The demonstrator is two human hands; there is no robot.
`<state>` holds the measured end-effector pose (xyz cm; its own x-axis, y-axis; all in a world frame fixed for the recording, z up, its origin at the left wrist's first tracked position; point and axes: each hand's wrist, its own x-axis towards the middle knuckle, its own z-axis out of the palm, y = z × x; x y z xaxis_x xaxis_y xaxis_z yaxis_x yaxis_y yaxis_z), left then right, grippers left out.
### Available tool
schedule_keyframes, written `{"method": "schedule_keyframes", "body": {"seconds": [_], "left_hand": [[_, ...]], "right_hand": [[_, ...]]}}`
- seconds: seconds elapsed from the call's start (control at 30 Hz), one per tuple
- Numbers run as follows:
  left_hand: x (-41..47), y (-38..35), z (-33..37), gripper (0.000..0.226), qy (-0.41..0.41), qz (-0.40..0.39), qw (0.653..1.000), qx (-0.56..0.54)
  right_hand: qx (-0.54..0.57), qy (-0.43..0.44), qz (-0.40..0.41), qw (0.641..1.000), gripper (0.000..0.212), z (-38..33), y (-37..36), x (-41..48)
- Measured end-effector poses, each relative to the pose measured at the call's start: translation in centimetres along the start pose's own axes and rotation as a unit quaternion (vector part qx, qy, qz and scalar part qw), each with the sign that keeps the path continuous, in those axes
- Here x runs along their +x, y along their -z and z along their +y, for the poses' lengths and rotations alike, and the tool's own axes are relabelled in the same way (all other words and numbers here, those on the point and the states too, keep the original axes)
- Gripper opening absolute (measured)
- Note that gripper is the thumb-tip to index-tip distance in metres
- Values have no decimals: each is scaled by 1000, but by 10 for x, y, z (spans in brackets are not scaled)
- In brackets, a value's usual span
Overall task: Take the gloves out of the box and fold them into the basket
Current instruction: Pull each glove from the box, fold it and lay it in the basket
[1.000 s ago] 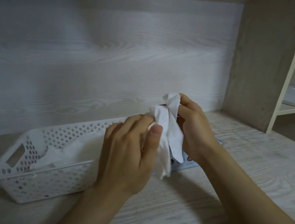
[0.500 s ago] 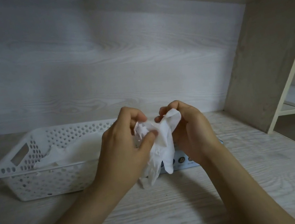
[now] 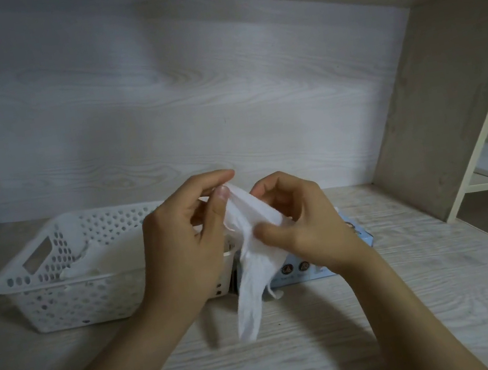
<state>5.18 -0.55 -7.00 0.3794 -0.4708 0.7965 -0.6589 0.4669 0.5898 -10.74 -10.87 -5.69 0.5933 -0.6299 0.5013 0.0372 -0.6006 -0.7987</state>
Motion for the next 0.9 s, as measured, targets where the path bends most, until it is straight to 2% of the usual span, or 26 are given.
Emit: {"method": "schedule_keyframes", "body": {"seconds": [0.1,0.23,0.3,0.43,0.5,0.63,0.9], "left_hand": [[2,3,2,18,14,18,999,-23],[3,4,3,14,15,41,999,-24],[3,5,4,14,13,49,998,-26],[3,7,2,14,3,60,998,-8],[4,8,1,15,-4,65,998,5],[7,10,2,15,-6,71,997,11],[10,10,-1,13,33,36,997,53]], "right_hand": [[110,-46,-7,993,32,4,5,1],[267,-109,-120,950,37,2,7,1],[251,-114,-129,952,29,1,5,1],[163,-108,-57,979,28,1,1,3],[155,-94,-53,982,26,-2,1,1],[84,-68,-72,992,5,-3,1,-3],[124,-74,-26,989,11,-3,4,0]]}}
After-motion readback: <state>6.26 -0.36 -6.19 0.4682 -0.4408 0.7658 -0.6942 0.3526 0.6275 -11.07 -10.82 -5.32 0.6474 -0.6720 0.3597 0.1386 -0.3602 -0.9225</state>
